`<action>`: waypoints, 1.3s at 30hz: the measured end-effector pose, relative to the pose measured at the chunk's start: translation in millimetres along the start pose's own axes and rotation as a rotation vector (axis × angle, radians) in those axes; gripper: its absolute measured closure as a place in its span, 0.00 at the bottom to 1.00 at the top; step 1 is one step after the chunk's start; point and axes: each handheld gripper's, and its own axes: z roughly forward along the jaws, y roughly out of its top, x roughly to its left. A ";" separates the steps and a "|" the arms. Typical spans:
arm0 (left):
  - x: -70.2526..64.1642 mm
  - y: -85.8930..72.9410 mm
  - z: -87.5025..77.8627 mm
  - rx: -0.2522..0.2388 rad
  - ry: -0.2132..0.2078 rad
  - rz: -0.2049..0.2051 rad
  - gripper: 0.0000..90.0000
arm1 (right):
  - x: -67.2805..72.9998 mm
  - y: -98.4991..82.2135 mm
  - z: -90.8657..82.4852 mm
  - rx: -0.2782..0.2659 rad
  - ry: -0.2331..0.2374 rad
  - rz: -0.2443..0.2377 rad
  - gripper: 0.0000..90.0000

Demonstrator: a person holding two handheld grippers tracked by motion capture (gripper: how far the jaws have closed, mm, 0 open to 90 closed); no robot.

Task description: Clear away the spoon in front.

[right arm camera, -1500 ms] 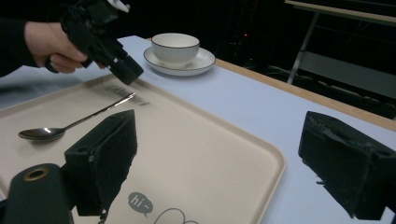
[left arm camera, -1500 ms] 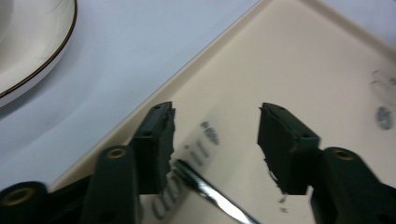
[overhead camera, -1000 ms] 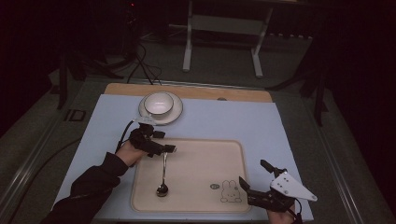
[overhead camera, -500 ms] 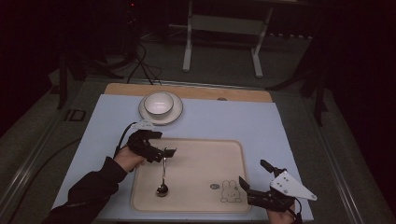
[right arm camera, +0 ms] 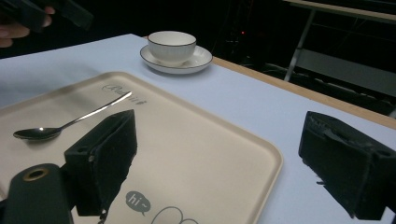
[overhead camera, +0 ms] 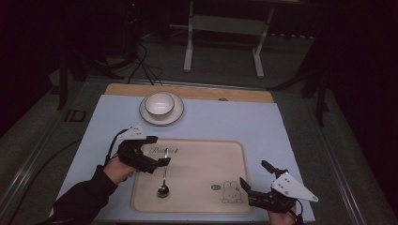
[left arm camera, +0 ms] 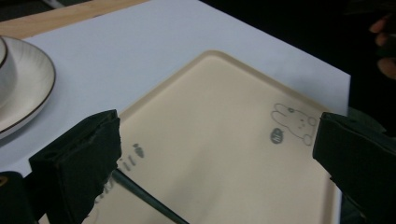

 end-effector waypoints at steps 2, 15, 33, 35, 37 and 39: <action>-4.9 -1.7 -2.1 -0.004 -0.009 0.008 0.02 | 0.0 -0.1 0.2 0.001 -0.001 -0.001 0.13; -16.0 -22.7 -9.2 -0.020 -0.043 0.030 0.02 | 0.9 0.0 0.2 0.003 0.000 -0.007 0.13; -5.1 -58.6 0.4 -0.013 0.012 0.030 0.02 | 0.5 -1.6 3.4 0.024 0.007 -0.006 0.13; -5.0 -59.3 0.8 -0.014 0.012 0.029 0.02 | 0.3 -1.7 3.5 0.025 0.007 -0.005 0.13; -5.2 -60.0 0.7 -0.022 0.010 0.028 0.02 | 0.0 -1.9 3.5 0.025 0.009 -0.005 0.13; -5.5 -60.6 1.1 -0.031 0.013 0.033 0.02 | -0.4 -2.2 3.5 0.027 0.010 -0.003 0.13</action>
